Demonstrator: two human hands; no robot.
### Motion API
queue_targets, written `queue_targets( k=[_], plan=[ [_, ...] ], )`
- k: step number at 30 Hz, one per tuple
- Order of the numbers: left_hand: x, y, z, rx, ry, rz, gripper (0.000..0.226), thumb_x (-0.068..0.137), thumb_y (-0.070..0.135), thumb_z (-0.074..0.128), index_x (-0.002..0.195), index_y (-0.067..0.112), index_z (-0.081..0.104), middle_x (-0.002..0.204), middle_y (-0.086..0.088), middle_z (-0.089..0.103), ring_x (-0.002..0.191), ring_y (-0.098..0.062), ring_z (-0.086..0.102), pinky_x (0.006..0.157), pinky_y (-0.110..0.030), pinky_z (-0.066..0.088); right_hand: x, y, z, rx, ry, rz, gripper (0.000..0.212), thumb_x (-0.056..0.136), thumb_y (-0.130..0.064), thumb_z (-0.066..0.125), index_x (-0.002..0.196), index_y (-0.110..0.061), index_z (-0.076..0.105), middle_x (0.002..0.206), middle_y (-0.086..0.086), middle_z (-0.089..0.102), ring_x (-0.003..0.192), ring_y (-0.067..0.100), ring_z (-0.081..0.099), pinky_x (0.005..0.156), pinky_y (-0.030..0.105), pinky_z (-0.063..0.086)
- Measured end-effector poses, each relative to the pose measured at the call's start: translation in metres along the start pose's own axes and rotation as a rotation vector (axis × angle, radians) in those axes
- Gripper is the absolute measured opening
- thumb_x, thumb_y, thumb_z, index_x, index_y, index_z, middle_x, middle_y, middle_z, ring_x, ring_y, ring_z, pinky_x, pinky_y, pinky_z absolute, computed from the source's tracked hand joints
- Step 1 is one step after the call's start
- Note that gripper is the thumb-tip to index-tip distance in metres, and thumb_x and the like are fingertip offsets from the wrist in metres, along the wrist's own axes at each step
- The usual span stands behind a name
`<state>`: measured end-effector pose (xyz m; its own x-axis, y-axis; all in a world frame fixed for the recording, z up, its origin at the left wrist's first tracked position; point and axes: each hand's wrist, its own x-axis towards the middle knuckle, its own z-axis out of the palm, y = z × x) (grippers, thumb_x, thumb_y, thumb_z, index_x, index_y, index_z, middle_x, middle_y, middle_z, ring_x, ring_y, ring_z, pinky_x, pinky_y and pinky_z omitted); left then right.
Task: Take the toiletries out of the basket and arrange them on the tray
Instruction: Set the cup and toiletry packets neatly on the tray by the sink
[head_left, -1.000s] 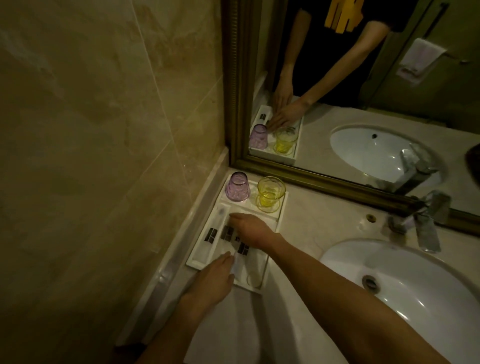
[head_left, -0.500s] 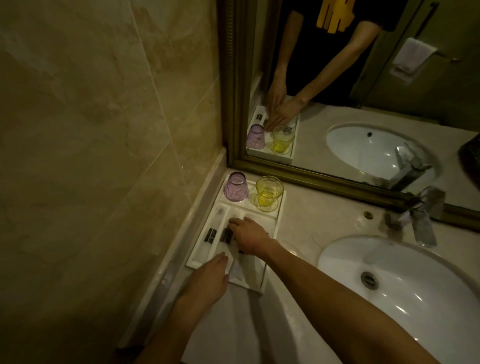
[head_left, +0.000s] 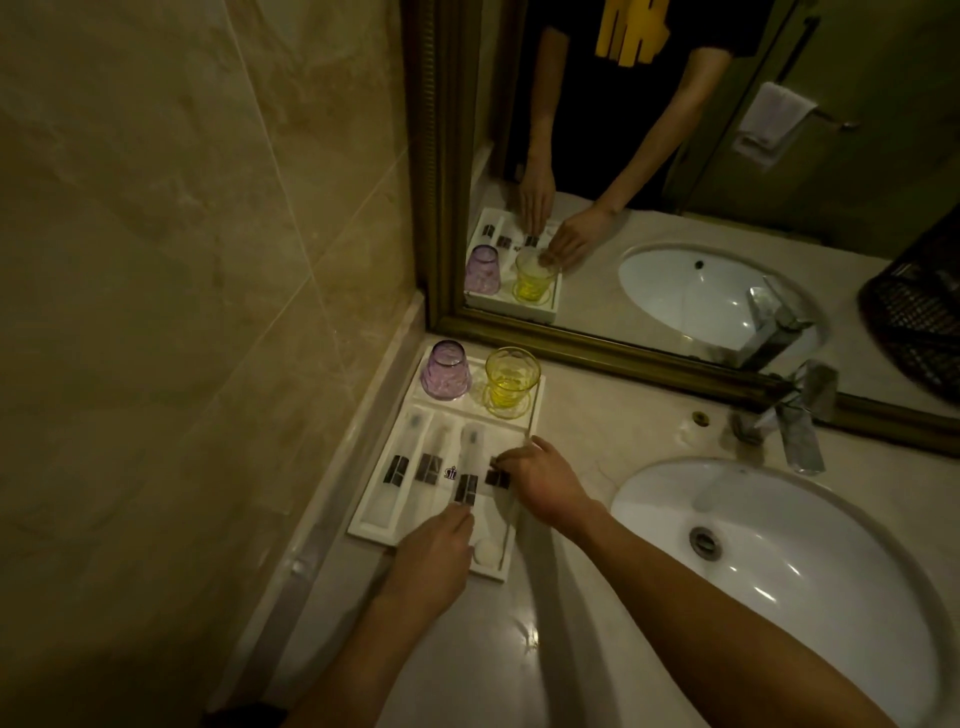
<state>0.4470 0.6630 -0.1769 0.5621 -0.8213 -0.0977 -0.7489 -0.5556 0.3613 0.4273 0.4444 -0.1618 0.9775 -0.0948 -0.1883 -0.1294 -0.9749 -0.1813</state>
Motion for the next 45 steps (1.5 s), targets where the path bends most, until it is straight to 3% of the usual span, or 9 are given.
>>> queue_targets(
  k=[6,12,16,21,26,30,36,41,45],
  plan=[
    [0.003,-0.006,-0.002,-0.031,0.007,-0.015,0.051,0.102,0.019,0.041,0.152,0.009,0.034,0.162,-0.006,0.032,0.139,-0.017,0.043,0.114,-0.025,0.035,0.005,-0.004,0.000,-0.088,-0.006,0.061,0.037,0.092,-0.008,0.051,0.118,-0.018,0.074,0.123,0.003,0.072,0.123,0.024,0.062,0.127,0.046,0.015],
    [-0.007,-0.007,-0.001,-0.004,0.040,-0.030,0.056,0.101,0.020,0.044,0.155,0.013,0.029,0.163,-0.003,0.030,0.146,-0.014,0.034,0.118,-0.025,0.028,0.023,-0.022,-0.001,-0.016,0.046,-0.004,0.058,0.095,-0.010,0.054,0.152,-0.013,0.046,0.162,0.007,0.042,0.146,0.023,0.045,0.128,0.047,0.014],
    [-0.014,-0.011,0.000,0.010,0.006,-0.023,0.057,0.101,0.017,0.043,0.156,0.012,0.026,0.164,-0.004,0.028,0.147,-0.014,0.032,0.119,-0.023,0.023,0.031,-0.029,0.004,-0.050,0.005,-0.047,0.055,0.099,-0.013,0.048,0.154,-0.009,0.043,0.167,0.011,0.034,0.150,0.020,0.040,0.128,0.045,0.011],
    [-0.018,-0.013,-0.001,-0.005,0.002,-0.057,0.060,0.099,0.015,0.047,0.155,0.013,0.026,0.161,-0.002,0.034,0.143,-0.014,0.039,0.118,-0.025,0.031,0.035,-0.035,0.009,-0.045,0.021,-0.036,0.052,0.101,-0.011,0.046,0.152,-0.006,0.045,0.167,0.015,0.031,0.151,0.022,0.038,0.129,0.040,0.012],
    [-0.016,-0.014,-0.003,0.007,0.030,-0.044,0.059,0.099,0.013,0.045,0.155,0.010,0.028,0.162,-0.006,0.033,0.146,-0.016,0.035,0.119,-0.023,0.023,0.029,-0.017,-0.003,0.032,0.152,0.145,0.057,0.090,-0.007,0.058,0.147,-0.012,0.054,0.155,0.011,0.051,0.141,0.027,0.049,0.127,0.041,0.022],
    [-0.007,-0.006,-0.005,0.021,0.047,-0.007,0.056,0.097,0.013,0.050,0.152,0.012,0.035,0.161,-0.005,0.036,0.148,-0.016,0.032,0.119,-0.024,0.023,0.014,0.007,-0.007,-0.003,0.165,0.215,0.035,0.092,-0.016,0.060,0.126,-0.018,0.068,0.131,0.005,0.068,0.123,0.024,0.059,0.122,0.042,0.031],
    [0.002,0.006,0.000,0.030,-0.041,0.028,0.054,0.097,0.012,0.052,0.149,0.014,0.039,0.160,-0.005,0.037,0.146,-0.019,0.035,0.117,-0.032,0.033,0.009,-0.002,0.003,-0.072,0.010,0.178,0.039,0.095,-0.034,0.062,0.132,-0.020,0.065,0.143,0.006,0.060,0.148,0.026,0.037,0.127,0.059,0.007],
    [0.002,0.007,0.005,0.034,-0.106,0.118,0.051,0.098,0.011,0.046,0.149,0.015,0.041,0.160,-0.005,0.038,0.142,-0.019,0.041,0.116,-0.031,0.033,0.011,-0.005,0.002,-0.122,0.005,0.205,0.038,0.097,-0.032,0.058,0.132,-0.017,0.063,0.145,0.009,0.058,0.151,0.028,0.032,0.126,0.060,0.005],
    [0.003,0.009,0.008,0.017,-0.114,0.118,0.049,0.097,0.012,0.051,0.145,0.016,0.046,0.154,-0.004,0.046,0.133,-0.017,0.051,0.110,-0.031,0.043,0.013,0.000,0.001,-0.105,0.005,0.213,0.039,0.098,-0.031,0.058,0.134,-0.017,0.063,0.148,0.009,0.056,0.153,0.027,0.030,0.126,0.060,0.004]
  ],
)
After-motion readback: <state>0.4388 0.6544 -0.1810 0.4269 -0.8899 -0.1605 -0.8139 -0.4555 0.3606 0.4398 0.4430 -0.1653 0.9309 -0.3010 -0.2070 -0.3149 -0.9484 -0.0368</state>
